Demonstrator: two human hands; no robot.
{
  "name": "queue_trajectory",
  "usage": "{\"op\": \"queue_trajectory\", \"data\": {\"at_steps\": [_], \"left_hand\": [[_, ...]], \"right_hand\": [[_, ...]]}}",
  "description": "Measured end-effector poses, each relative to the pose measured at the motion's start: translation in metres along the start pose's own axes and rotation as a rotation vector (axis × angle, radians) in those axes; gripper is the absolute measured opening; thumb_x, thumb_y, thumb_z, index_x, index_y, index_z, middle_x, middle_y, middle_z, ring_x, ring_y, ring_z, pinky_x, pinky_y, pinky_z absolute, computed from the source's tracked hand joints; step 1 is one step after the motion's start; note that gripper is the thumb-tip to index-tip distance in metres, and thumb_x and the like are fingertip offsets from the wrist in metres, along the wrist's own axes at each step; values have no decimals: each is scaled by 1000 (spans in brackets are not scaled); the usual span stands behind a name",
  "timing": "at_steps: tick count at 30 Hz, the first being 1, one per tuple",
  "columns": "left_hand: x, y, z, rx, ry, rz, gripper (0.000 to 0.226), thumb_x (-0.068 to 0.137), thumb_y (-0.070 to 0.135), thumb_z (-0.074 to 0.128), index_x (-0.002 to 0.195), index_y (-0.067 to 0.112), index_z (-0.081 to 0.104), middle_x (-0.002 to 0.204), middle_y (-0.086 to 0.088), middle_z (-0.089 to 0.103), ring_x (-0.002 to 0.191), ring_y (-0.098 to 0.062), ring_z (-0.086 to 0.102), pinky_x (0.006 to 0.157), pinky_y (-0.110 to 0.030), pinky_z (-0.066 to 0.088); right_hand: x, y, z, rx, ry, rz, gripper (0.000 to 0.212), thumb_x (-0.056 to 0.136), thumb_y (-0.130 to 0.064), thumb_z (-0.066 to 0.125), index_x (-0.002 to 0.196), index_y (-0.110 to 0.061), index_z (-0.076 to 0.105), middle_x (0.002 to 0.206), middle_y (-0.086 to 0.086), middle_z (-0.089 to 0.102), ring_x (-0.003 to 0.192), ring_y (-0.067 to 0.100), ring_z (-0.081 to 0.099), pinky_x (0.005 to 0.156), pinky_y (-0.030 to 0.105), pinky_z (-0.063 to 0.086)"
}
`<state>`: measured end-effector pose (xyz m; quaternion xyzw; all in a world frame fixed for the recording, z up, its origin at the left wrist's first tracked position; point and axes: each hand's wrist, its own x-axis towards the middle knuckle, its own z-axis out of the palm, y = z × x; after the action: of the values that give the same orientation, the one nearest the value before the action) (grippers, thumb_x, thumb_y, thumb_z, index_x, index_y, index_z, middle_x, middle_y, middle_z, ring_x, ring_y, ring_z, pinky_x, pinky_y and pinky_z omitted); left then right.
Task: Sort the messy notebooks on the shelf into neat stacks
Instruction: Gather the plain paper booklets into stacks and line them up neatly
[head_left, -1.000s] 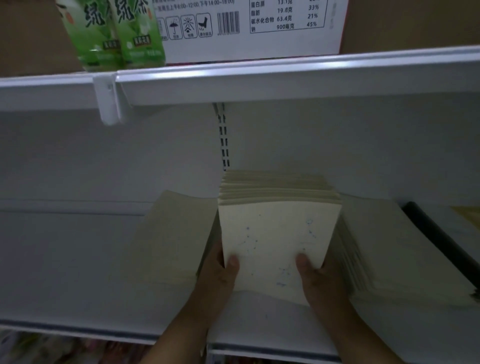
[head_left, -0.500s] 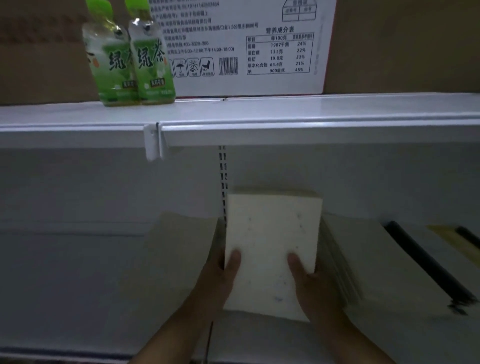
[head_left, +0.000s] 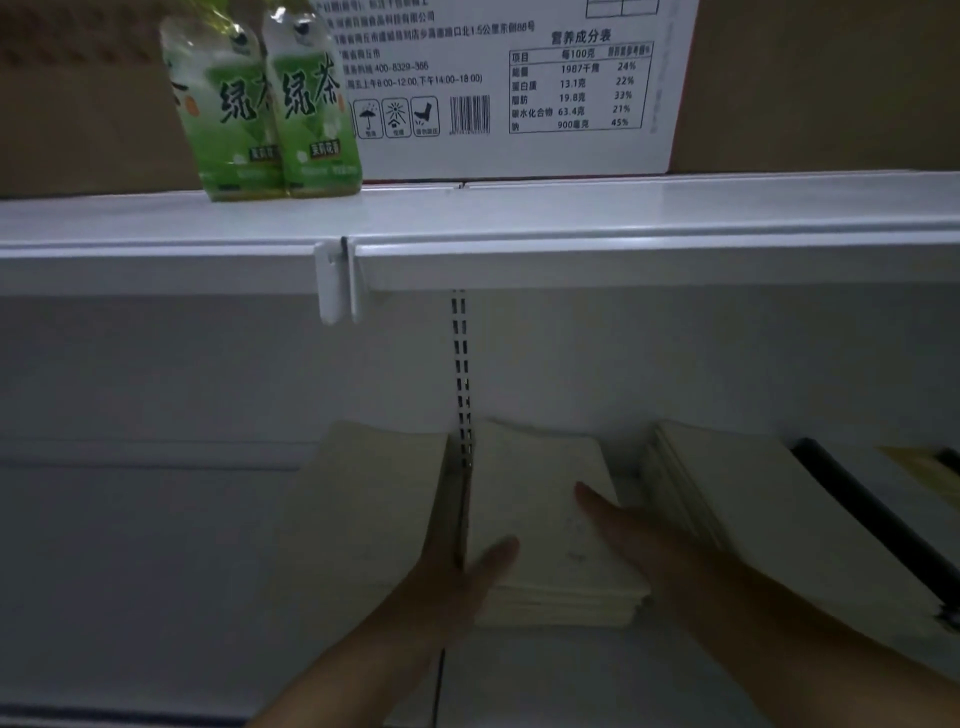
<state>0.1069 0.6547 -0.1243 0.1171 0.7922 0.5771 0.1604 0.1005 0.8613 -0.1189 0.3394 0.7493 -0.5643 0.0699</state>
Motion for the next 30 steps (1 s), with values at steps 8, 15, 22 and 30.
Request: {"op": "queue_trajectory", "data": {"at_steps": [8,15,22,30], "left_hand": [[-11,-34,19,427,208,-51,85,85,16,61,150,33,8,134,0,50,114,-13,54,96,-23,44],[-14,-32,22,449,226,-100,77,92,16,55,151,33,7,126,-4,52,113,-22,54,94,-28,45],[-13,-23,29,420,242,-155,70,93,12,53,149,25,15,136,-3,47,120,-23,50,99,-34,44],[-13,2,17,239,119,-189,100,76,0,64,152,25,3,138,0,45,109,-18,53,73,-22,45]], "right_hand": [[-15,4,-8,410,-166,17,45,86,-47,60,104,-6,68,99,15,69,85,27,66,73,35,54],[-37,42,-9,249,-103,-253,8,89,-32,59,96,-35,62,101,-6,66,89,13,63,83,39,54],[-46,65,-11,83,-241,-511,47,80,-16,71,115,-39,49,103,-27,61,82,-22,58,66,-1,43],[-41,73,-12,38,-263,-514,79,67,-19,85,130,-42,44,117,-25,62,112,-3,58,97,21,46]]}}
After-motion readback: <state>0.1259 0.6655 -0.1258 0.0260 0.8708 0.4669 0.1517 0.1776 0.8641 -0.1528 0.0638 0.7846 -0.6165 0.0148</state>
